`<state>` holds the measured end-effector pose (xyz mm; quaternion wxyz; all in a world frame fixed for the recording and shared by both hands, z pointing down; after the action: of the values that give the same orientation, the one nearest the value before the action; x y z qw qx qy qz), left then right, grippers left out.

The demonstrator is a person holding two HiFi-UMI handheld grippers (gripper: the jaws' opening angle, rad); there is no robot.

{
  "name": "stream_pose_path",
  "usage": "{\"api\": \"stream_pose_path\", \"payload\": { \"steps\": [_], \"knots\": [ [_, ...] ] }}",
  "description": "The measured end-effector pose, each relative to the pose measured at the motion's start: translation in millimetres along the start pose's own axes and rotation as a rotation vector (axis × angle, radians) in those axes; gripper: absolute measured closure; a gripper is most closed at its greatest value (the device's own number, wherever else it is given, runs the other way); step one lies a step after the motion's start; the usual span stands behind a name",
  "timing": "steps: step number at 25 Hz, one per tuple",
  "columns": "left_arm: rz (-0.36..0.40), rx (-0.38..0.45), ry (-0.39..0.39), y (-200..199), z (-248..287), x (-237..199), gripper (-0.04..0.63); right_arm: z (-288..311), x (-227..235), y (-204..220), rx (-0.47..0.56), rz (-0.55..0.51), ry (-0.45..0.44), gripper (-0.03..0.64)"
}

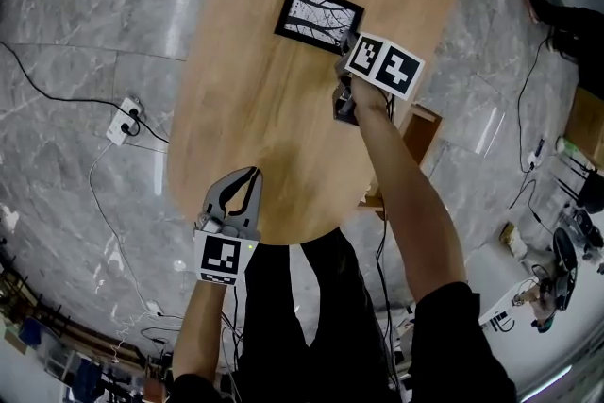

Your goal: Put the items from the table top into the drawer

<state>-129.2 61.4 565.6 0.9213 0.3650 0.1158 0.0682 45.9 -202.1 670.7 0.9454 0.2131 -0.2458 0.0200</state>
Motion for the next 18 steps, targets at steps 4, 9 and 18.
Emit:
{"api": "stream_pose_path", "payload": {
  "steps": [4, 9, 18],
  "knots": [
    [0.029, -0.003, 0.018, -3, -1, 8, 0.572, -18, 5, 2, 0.039, 0.007, -0.015, 0.545],
    [0.068, -0.008, 0.046, -5, 2, 16, 0.572, -41, 12, 8, 0.075, 0.023, -0.045, 0.545],
    [0.145, -0.009, 0.124, -6, 14, 51, 0.572, -82, 57, 37, 0.1, 0.078, -0.011, 0.545]
  ]
}}
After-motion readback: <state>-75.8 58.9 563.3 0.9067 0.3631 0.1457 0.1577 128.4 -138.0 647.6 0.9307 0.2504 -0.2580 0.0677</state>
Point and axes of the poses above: the fingertips, and each gripper's own axes: z forward along the fingers, x to its right, y out of its underside, the point moved 3 cm from there along -z, backward along the fingers, and after that the axes turned 14 degrees about -y, right-handed, at the moved point
